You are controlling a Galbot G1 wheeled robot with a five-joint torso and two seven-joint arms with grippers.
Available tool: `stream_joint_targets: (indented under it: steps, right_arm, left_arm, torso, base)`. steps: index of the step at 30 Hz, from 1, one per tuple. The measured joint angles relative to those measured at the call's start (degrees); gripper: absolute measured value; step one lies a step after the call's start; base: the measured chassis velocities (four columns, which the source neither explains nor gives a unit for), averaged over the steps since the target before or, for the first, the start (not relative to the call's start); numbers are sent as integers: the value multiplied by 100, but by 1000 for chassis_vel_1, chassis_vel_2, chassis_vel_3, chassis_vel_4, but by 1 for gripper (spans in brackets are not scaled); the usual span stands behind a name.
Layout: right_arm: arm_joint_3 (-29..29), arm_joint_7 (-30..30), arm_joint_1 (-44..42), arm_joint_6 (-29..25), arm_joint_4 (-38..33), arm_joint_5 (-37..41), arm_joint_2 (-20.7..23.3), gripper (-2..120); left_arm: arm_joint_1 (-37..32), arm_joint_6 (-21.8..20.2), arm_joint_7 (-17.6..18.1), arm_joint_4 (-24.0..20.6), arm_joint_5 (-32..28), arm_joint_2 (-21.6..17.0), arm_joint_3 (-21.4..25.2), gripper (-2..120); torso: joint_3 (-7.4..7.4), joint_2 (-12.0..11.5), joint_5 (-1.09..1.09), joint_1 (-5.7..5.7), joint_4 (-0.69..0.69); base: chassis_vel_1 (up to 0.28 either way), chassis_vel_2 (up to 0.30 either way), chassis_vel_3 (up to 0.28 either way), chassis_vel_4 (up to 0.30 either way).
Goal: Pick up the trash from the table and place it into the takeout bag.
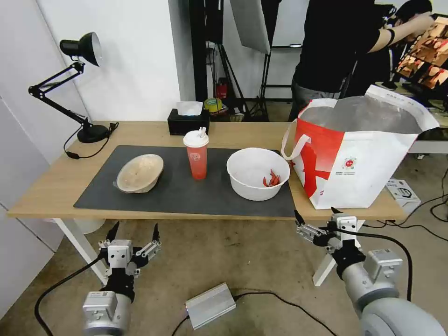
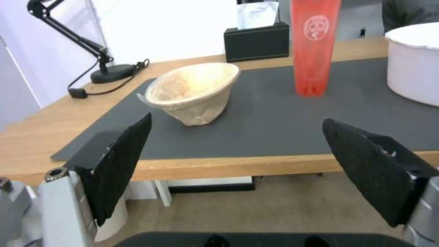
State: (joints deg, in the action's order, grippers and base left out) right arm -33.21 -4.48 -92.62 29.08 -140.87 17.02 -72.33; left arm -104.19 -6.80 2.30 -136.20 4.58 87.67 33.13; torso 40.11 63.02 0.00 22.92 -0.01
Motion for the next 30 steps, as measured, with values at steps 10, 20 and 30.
stream_joint_targets:
  steps: [10,20,30]
  right_arm:
    - [245,298,684,-366,53,1037,792,100]
    - [440,502,1649,-703,330,1885,1843,100]
    - [1171,612,3332,-828,892,2734,3054,100]
  left_arm:
    - [-25,55,3,-55,59,50,47,100]
    - [-64,110,4,-60,151,169,69,100]
    - [-94,177,4,-61,266,307,85,100]
  torso:
    - [0,0,1,0,1]
    - [0,0,1,0,1]
    - [1,0,2,0,1]
  base:
    - [0,0,0,0]
    - [0,0,0,0]
    - [0,0,0,0]
